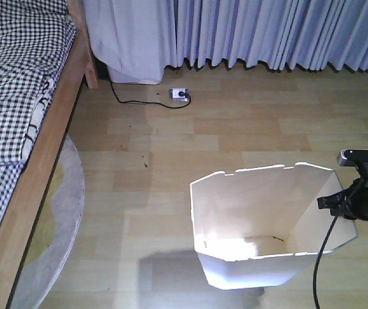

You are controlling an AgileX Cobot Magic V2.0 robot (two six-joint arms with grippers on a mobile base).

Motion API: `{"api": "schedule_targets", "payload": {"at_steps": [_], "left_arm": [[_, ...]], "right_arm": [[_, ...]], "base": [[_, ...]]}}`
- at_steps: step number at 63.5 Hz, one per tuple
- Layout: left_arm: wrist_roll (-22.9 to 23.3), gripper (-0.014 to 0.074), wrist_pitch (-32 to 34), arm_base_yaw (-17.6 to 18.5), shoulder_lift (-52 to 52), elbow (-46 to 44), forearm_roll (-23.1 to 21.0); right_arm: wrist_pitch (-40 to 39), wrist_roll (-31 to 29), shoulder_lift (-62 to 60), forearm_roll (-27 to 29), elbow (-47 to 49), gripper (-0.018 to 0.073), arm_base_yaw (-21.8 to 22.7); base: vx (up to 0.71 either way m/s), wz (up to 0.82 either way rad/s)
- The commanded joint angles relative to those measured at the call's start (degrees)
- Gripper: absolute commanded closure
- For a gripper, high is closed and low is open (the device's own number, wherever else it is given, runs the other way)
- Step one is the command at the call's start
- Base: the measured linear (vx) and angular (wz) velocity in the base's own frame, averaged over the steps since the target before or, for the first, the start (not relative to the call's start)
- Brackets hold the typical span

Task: Move trash bin to bedside with robot
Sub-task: 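Drive toward the bed and curtains holding the bin with the right gripper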

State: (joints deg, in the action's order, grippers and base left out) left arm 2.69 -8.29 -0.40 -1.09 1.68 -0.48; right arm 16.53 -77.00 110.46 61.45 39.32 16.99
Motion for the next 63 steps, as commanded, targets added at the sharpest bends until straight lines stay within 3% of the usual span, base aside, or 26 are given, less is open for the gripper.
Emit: {"api": "schedule_targets", "payload": {"at_steps": [1,63], "left_arm": [[0.53,0.0602,4.10,0.18,-0.55,1.58,-0.51],[0.53,0.0602,4.10,0.18,-0.55,1.58,-0.51]], "right_arm": [[5.00,0.78,-3.66,3.11,1.32,0.0565,0.26],[5.00,0.78,-3.66,3.11,1.32,0.0565,0.26]], "base": [[0.39,0.01],[0.36,0.00]]}}
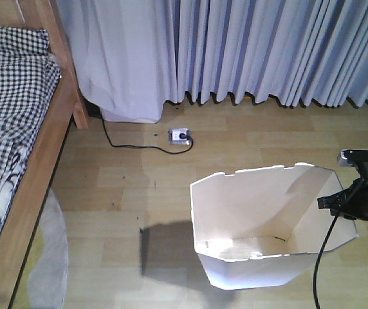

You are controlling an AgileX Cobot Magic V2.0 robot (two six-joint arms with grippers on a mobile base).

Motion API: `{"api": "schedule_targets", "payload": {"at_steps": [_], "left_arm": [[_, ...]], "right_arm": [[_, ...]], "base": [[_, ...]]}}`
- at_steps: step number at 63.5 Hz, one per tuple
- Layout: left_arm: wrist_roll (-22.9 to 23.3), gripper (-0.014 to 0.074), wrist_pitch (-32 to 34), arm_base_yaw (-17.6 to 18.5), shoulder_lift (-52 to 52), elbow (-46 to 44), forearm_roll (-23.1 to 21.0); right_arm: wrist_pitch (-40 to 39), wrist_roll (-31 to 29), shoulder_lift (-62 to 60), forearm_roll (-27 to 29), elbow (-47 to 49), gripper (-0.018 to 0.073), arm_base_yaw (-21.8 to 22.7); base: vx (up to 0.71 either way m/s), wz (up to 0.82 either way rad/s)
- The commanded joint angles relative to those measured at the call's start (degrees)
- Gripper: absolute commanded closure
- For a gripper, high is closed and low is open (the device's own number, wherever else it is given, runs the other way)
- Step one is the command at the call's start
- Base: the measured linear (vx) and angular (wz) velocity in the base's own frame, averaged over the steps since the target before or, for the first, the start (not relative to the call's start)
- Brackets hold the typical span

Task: Move trash bin to bedside with robot
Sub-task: 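Drive toward the bed and curtains holding the bin with the right gripper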

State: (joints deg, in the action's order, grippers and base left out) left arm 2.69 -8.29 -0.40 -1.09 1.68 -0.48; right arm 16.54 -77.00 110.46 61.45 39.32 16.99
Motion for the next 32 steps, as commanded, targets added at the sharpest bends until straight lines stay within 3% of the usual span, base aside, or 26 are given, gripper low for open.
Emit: {"api": "schedule_targets", "payload": {"at_steps": [1,32], "left_arm": [[0.53,0.0602,4.10,0.18,-0.55,1.58,-0.51],[0.53,0.0602,4.10,0.18,-0.55,1.58,-0.51]], "right_arm": [[4.99,0.78,-3.66,3.11,1.32,0.0565,0.26],[4.99,0.78,-3.66,3.11,1.32,0.0565,0.26]], "base": [[0.33,-0.02],[0.32,0.01]]}}
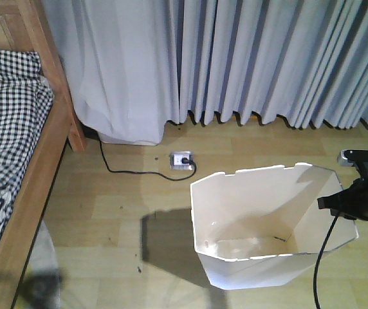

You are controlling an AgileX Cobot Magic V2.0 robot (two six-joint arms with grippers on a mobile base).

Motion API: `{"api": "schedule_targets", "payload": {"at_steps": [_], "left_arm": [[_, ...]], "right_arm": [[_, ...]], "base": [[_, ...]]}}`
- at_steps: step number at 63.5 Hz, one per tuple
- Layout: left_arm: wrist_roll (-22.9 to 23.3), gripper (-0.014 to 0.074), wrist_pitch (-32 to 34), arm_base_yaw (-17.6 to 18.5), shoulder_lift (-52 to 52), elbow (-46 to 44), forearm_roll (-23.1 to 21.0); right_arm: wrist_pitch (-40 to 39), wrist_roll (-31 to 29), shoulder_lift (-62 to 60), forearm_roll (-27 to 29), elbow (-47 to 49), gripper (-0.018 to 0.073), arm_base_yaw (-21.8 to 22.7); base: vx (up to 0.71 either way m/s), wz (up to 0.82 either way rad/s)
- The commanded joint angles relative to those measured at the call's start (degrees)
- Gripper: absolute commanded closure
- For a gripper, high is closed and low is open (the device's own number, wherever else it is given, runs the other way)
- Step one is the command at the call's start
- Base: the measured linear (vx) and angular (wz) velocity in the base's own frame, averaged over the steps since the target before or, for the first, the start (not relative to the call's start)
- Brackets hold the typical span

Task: Move trash bin to bedside with robot
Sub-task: 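Drive toward the bed and curtains holding the bin with the right gripper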

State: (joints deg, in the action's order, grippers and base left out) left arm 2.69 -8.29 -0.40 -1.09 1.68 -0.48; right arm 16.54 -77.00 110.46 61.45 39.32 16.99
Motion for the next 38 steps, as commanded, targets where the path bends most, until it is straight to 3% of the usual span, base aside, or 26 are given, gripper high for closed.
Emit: {"api": "schedule_targets", "payload": {"at_steps": [1,38], "left_arm": [[0.53,0.0602,4.10,0.18,-0.55,1.58,-0.51],[0.53,0.0602,4.10,0.18,-0.55,1.58,-0.51]], "right_arm": [[4.99,0.78,-3.66,3.11,1.32,0.0565,0.26],[4.99,0.78,-3.66,3.11,1.32,0.0565,0.26]], "base": [[0.29,0.05],[0.27,0.04]]}}
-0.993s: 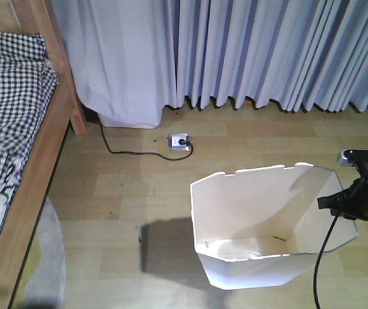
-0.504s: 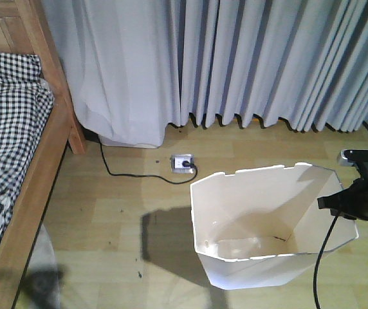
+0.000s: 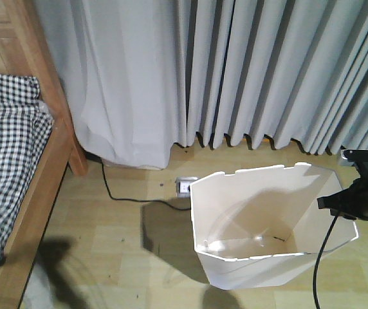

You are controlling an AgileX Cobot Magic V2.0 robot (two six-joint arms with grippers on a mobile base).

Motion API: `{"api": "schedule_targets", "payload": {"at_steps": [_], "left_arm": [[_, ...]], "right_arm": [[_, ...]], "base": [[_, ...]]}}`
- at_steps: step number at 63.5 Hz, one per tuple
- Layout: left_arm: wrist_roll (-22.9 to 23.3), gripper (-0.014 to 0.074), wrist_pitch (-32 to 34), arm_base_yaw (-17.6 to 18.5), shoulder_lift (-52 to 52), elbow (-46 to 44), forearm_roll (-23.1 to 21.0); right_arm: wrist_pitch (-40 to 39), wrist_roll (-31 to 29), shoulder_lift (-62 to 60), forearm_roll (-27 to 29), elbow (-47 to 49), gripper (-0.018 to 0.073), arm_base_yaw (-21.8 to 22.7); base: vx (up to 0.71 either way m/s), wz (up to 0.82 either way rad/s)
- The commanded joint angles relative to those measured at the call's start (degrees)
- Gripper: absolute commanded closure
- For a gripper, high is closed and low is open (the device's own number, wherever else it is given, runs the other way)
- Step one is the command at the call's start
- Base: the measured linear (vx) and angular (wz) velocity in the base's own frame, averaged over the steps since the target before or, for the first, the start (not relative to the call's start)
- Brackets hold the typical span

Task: Move trash bin to bedside with robot
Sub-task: 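Drive toward the bed and curtains holding the bin with the right gripper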

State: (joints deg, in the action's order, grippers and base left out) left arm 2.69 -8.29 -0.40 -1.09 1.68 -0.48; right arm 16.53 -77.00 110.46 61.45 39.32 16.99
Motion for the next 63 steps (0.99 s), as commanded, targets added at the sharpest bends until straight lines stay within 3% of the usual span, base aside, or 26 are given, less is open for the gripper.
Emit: {"api": "schedule_targets", "payload": {"at_steps": [1,63], "left_arm": [[0.53,0.0602,4.10,0.18,-0.55,1.58,-0.51],[0.53,0.0602,4.10,0.18,-0.55,1.58,-0.51]], "right_arm": [[5.00,0.78,-3.66,3.11,1.32,0.0565,0.26],[5.00,0.78,-3.66,3.11,1.32,0.0565,0.26]], "base": [[0.23,0.00],[0.12,-0.03]]}}
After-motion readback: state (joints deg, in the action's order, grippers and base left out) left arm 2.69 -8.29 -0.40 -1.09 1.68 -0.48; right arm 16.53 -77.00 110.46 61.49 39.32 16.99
